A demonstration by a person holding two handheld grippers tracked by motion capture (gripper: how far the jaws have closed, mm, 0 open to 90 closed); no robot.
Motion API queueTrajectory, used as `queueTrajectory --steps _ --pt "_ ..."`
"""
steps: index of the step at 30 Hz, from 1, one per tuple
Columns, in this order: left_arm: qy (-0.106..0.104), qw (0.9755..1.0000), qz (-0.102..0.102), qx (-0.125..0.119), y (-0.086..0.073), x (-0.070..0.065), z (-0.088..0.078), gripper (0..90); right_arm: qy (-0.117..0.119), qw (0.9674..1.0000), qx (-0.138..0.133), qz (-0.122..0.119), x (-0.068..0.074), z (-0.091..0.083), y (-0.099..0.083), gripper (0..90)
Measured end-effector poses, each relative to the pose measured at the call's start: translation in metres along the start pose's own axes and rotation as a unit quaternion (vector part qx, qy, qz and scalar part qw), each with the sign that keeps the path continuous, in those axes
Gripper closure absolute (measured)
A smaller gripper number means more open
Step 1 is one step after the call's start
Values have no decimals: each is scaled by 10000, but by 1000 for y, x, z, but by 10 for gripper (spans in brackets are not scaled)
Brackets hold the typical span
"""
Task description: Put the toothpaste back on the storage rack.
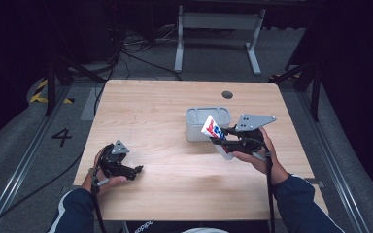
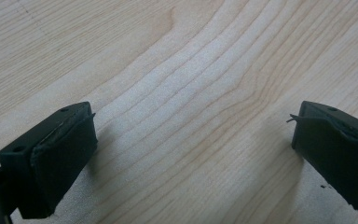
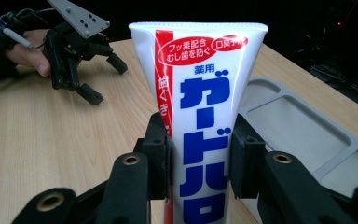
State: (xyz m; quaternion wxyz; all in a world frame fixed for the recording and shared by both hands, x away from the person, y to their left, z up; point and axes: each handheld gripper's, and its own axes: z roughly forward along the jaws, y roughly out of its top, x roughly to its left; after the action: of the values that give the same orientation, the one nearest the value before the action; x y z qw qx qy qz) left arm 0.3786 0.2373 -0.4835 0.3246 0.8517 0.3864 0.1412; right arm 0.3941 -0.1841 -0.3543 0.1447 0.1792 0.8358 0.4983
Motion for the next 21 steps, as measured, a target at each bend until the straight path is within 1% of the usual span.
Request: queueTrajectory --steps 3,10,12,14,17,21 --pt "1 10000 0 3 0 0 0 2 13 10000 -48 -69 -1 0 3 658" --pt "2 10000 0 0 0 0 0 2 -23 9997 -199 -119 -5 2 12 658" --pt "0 10000 -1 -1 0 0 0 2 -12 9996 -208 -164 -5 3 14 658" --pt "2 10000 -4 0 0 0 0 2 -56 9996 -207 -199 -5 4 16 659" --pt "0 10000 -1 -2 0 0 0 2 -72 9995 -224 -198 -5 5 19 658" --pt "12 10000 -30 1 0 -1 0 2 -105 9992 -312 -207 -9 5 25 658"
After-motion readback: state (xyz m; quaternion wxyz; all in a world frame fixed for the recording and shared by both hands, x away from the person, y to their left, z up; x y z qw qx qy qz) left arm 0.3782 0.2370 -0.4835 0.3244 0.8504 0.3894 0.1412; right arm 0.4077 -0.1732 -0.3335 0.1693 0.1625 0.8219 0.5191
